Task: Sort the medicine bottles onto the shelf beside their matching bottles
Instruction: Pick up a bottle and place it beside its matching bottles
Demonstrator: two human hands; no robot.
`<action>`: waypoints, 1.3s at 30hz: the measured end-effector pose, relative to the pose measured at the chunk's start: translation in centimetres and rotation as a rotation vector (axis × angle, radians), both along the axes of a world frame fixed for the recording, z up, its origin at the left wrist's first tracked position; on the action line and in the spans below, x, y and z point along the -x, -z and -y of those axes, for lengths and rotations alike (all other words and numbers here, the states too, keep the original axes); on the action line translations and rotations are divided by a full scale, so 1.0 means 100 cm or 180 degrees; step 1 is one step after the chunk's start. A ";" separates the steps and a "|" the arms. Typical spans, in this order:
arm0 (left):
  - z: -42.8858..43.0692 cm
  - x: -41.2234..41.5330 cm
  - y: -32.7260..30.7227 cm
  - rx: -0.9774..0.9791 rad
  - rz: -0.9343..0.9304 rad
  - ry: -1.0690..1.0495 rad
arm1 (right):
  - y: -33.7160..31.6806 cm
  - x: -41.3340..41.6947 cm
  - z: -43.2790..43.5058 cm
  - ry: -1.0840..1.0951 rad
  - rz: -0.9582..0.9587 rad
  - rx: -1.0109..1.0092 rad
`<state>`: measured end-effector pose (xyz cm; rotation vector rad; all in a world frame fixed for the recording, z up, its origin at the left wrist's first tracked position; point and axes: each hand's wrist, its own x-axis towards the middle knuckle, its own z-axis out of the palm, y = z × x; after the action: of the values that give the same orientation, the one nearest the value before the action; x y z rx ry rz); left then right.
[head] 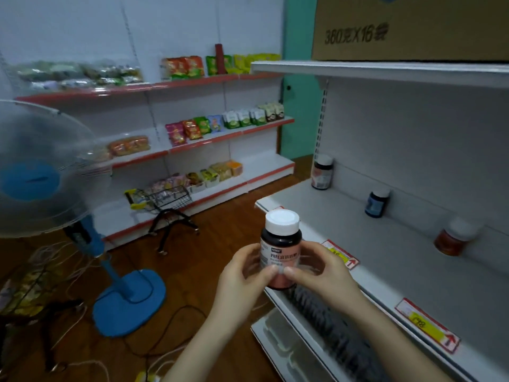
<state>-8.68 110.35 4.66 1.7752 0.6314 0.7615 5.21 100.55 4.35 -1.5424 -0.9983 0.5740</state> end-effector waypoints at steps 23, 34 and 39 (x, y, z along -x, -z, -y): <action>-0.189 -0.222 0.013 0.0190 -0.0178 0.1717 | 0.013 -0.154 -0.139 0.1774 -0.0234 0.0271; -0.248 -0.308 0.046 -0.0134 -0.0584 0.2538 | 0.037 -0.189 -0.192 0.2683 -0.0320 0.0285; -0.256 -0.329 0.057 -0.0162 -0.0761 0.2757 | 0.052 -0.190 -0.207 0.3235 -0.0306 0.0244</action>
<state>24.27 135.94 -1.00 1.9548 -0.0472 -0.0306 24.22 121.26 -0.89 -1.8217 -0.0370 -0.0433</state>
